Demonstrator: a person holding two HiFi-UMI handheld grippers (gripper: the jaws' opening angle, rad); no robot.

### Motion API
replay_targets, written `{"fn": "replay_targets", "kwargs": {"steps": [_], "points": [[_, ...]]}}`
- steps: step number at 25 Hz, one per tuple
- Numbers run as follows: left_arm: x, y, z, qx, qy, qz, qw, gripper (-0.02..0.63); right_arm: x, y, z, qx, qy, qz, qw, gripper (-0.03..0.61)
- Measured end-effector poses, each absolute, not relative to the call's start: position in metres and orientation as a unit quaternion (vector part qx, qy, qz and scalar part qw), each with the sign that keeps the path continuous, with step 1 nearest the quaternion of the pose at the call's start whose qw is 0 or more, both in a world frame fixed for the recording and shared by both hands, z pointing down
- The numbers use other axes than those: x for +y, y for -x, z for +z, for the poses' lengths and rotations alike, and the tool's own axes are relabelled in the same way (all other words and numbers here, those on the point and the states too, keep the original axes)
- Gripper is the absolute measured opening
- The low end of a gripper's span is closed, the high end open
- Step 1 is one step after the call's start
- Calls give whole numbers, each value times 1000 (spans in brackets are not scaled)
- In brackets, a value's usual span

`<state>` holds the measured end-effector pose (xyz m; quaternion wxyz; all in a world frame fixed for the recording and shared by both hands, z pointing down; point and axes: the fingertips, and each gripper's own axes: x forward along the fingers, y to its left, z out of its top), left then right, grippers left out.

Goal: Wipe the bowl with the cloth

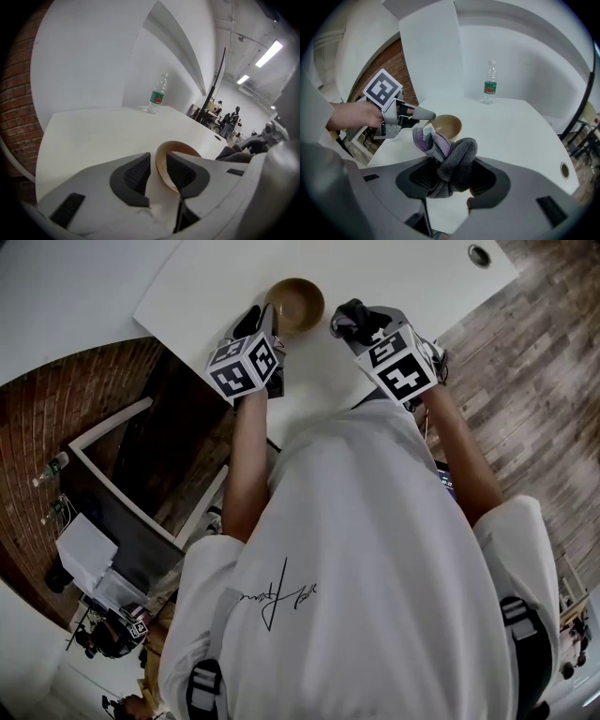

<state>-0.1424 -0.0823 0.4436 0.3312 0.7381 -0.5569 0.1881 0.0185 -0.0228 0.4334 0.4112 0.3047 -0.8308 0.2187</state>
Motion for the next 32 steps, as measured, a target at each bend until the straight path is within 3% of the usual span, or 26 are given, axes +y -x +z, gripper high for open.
{"fn": "replay_targets", "kwargs": {"steps": [23,32], "points": [[-22,105,355,-500,-816,135,256,126,8,-15,360,-866,-320,207,324,183],[19,85,309,-472,-838,89,257,77,33,-22,312,-886,-332,234,225,183]]}}
